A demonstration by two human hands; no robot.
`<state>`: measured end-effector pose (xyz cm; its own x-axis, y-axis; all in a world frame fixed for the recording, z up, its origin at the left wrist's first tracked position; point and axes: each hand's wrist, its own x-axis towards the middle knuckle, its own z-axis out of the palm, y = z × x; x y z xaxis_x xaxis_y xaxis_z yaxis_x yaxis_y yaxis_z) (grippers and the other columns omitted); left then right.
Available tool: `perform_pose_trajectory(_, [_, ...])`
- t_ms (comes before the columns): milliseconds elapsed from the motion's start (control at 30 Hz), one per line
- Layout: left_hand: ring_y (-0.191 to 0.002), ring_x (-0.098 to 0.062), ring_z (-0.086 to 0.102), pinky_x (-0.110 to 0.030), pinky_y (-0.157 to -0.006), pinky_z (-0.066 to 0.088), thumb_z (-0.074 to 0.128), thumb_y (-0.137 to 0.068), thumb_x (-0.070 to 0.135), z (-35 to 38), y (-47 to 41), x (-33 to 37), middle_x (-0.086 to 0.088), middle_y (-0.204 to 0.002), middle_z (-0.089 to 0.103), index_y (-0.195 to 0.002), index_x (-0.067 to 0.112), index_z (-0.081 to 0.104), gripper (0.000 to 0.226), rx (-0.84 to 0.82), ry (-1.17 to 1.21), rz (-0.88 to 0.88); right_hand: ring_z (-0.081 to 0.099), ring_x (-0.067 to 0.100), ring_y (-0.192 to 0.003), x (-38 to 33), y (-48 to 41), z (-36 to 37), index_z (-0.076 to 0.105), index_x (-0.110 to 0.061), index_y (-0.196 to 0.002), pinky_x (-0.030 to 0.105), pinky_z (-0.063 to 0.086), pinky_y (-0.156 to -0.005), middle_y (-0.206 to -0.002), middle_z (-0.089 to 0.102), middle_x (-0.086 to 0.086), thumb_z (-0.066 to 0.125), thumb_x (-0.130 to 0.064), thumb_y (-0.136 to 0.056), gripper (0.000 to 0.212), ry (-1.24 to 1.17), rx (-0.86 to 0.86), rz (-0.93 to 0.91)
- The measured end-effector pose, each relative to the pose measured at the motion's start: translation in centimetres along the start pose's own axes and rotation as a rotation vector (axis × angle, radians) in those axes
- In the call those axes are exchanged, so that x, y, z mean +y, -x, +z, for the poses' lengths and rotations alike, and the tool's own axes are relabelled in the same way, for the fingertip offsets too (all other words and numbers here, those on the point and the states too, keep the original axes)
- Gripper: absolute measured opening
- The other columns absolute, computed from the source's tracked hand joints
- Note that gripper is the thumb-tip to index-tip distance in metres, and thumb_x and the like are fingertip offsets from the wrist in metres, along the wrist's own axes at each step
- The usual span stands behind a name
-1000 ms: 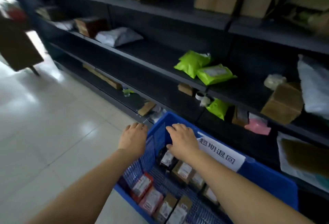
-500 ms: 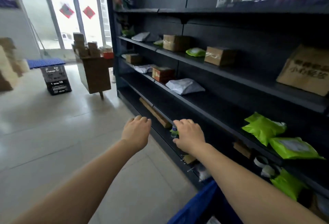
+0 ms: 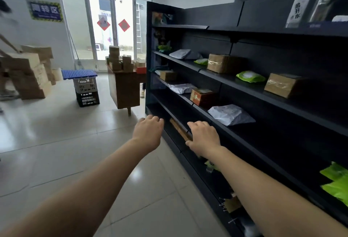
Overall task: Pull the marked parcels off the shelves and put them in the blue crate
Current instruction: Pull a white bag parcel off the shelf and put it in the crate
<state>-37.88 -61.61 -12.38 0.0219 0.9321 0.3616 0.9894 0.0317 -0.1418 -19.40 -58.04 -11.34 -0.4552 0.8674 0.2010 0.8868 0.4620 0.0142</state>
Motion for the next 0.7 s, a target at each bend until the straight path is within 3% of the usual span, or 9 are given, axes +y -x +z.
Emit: perform_pose_trajectory(700, [-0.116, -0.024, 0.051, -0.035, -0.092, 0.043, 0.063, -0.086, 0.015, 11.8, -29.1, -10.6, -0.003, -0.12, 0.059, -0.121, 0.016, 0.052, 0.037, -0.005, -0.011, -0.098, 0.046, 0.026, -0.124, 4.0, -34.7, 6.2, 0.041, -0.018, -0.138, 0.038, 0.043, -0.1, -0.132, 0.052, 0.006, 0.063, -0.041, -0.087, 0.06, -0.019, 0.011, -0.084])
